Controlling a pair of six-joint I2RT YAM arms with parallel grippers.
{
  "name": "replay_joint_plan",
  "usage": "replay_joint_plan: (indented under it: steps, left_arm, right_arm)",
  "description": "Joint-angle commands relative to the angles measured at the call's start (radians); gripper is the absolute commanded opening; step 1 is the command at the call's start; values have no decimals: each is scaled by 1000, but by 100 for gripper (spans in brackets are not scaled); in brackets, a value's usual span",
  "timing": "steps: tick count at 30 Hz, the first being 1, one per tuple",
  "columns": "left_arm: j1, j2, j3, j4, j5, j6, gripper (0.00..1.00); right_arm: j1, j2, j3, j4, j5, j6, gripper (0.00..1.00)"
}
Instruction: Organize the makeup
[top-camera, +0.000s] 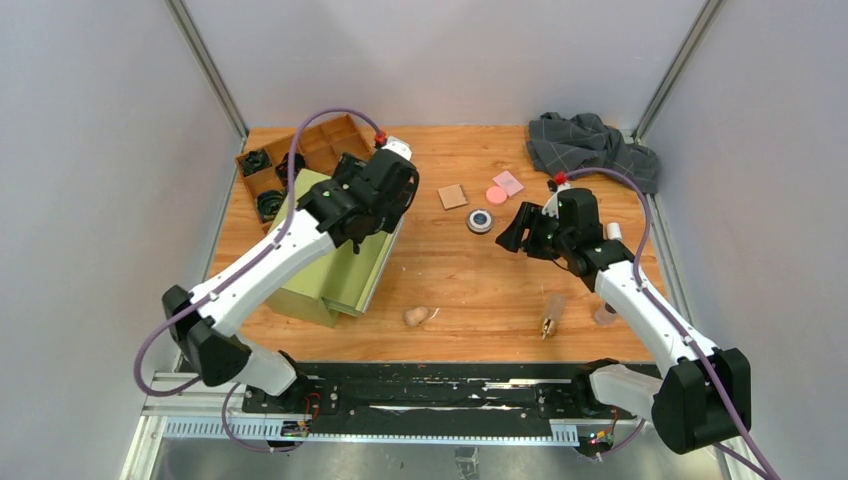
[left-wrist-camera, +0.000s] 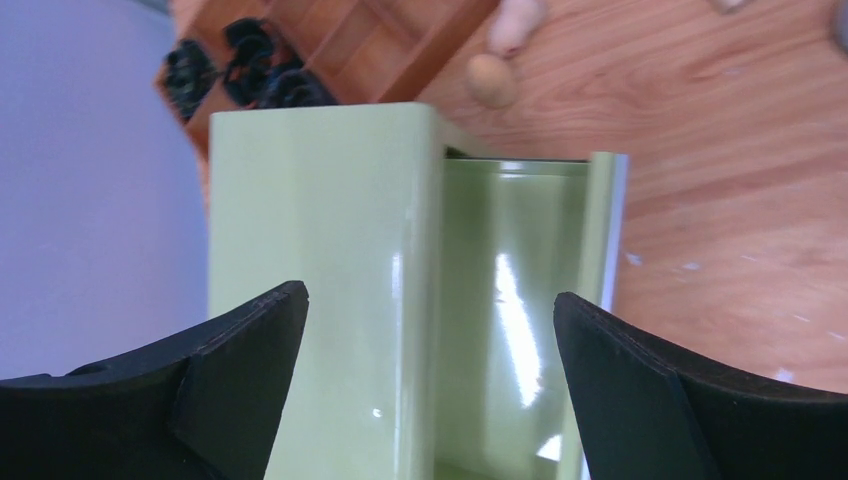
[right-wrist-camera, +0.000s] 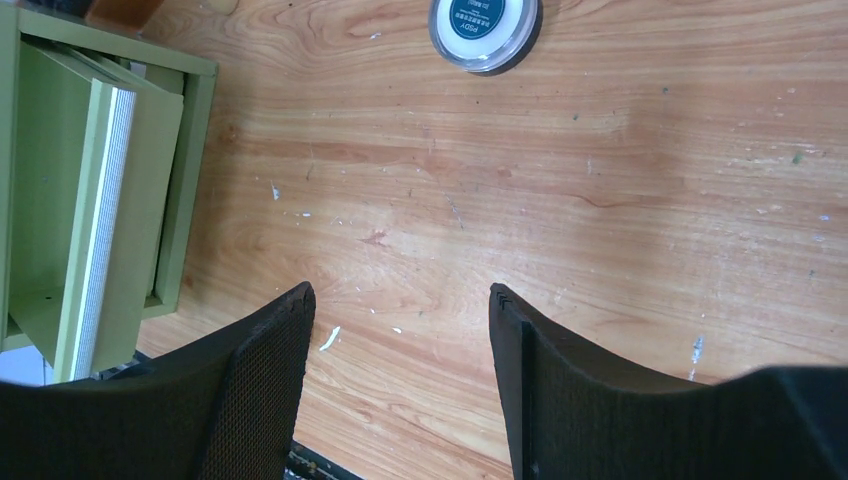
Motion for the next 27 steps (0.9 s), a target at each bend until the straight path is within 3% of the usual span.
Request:
replay_joint_plan:
  steps: [1, 6, 9, 14, 23, 27]
  left_arm:
    - [-4, 80, -29, 20, -333, 13, 98]
    - [30, 178, -61, 14, -435, -13, 98]
    - [117, 167, -98, 30, -345, -60, 98]
    - [200, 128, -173, 91, -266, -2, 98]
    - [430, 35, -222, 100, -247, -28, 98]
    - [451, -4, -205, 105, -151, -16, 98]
  right_arm:
    - [-14, -15, -9, -27, 19, -29, 64]
    - [-15, -13, 6, -41, 15, -25, 65]
    - [-14, -23, 1, -43, 8, -24, 65]
    - [-14, -25, -15, -36, -3, -19, 65]
    - [-12, -11, -24, -2, -47, -3, 64]
    - [-6, -3, -6, -2, -48, 3, 64]
